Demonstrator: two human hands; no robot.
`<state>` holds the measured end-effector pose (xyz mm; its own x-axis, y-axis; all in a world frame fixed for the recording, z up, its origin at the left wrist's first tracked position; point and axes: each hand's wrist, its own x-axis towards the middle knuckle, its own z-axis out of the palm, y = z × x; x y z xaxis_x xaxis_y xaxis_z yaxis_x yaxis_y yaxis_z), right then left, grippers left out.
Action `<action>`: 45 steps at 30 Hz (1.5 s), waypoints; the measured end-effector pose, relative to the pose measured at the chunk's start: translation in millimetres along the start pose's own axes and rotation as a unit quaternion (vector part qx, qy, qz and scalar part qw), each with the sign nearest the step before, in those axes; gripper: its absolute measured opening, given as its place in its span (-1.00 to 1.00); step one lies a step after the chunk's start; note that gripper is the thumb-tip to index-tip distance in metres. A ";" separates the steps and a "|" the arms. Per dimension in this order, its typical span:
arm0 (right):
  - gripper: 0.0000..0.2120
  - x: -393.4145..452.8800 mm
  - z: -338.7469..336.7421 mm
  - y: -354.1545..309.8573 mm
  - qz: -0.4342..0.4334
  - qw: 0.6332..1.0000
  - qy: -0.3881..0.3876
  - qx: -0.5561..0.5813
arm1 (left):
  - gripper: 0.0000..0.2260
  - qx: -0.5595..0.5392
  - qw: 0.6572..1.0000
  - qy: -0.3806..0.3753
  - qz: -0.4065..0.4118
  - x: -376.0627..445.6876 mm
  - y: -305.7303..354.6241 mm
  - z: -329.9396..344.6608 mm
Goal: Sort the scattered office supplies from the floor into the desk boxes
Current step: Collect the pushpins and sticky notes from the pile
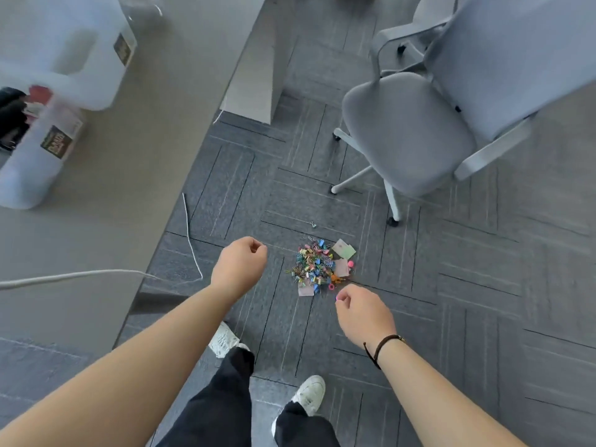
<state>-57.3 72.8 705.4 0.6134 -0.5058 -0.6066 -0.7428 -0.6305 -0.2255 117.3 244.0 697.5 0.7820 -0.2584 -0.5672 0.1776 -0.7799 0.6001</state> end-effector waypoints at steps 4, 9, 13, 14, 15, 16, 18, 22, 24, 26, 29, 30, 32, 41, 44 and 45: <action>-0.81 12.6 35.5 66.3 0.006 1.000 -0.007 -0.025 | -0.85 0.057 0.998 0.006 0.013 10.1 -12.8 79.8; -0.75 48.9 87.0 128.2 0.026 1.000 -0.009 0.000 | -0.75 0.074 0.997 -0.004 0.015 43.4 -43.3 167.5; -0.73 86.9 129.0 157.3 0.052 0.998 -0.009 0.046 | -0.70 0.086 0.996 -0.017 0.012 87.2 -65.3 216.4; -0.72 98.4 139.3 163.0 0.058 0.997 -0.009 0.052 | -0.68 0.083 0.996 -0.010 0.007 100.9 -72.1 225.6; -0.71 110.1 149.3 167.8 0.065 0.996 -0.010 0.057 | -0.66 0.078 0.997 0.000 0.001 115.2 -79.9 233.5; -0.70 121.4 159.2 172.5 0.075 0.995 -0.007 0.063 | -0.64 0.075 0.997 0.010 -0.003 129.3 -87.5 239.8; -0.69 141.9 178.0 181.0 0.093 0.993 0.003 0.071 | -0.62 0.104 0.994 0.014 -0.007 154.4 -104.0 249.8; -0.73 170.8 212.7 192.6 0.127 0.988 0.017 0.085 | -0.63 0.192 0.981 0.008 -0.002 194.8 -139.9 258.8; -0.72 176.7 227.4 195.5 0.142 0.985 0.009 0.096 | -0.64 0.212 0.977 0.009 0.003 208.6 -153.7 258.4; -0.72 178.2 237.6 195.9 0.156 0.982 -0.002 0.103 | -0.67 0.229 0.973 -0.013 0.010 216.4 -163.7 260.5; -0.72 187.9 248.8 194.9 0.170 0.978 -0.015 0.121 | -0.69 0.244 0.967 -0.065 0.039 223.4 -171.5 271.0; -0.72 195.5 251.7 195.1 0.172 0.976 -0.012 0.135 | -0.68 0.250 0.964 -0.079 0.052 227.0 -171.9 277.3; -0.71 215.6 259.4 197.2 0.177 0.972 0.000 0.157 | -0.68 0.262 0.958 -0.093 0.073 235.5 -168.8 294.7; -0.69 334.9 335.3 260.1 0.154 0.974 0.008 0.167 | -0.67 0.271 0.949 -0.106 0.120 313.0 -175.8 446.6; -0.70 373.3 370.6 293.9 0.137 0.980 -0.002 0.143 | -0.69 0.296 0.931 -0.127 0.171 340.3 -191.2 507.4; -0.70 385.0 382.6 304.3 0.126 0.984 -0.007 0.129 | -0.69 0.314 0.917 -0.140 0.200 348.5 -195.4 524.3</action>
<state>-149.9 -88.5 111.6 0.3989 -0.6180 -0.6774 -0.9151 -0.3156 -0.2510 41.9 7.5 86.8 0.5091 -0.6633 -0.5485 -0.5379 -0.7427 0.3989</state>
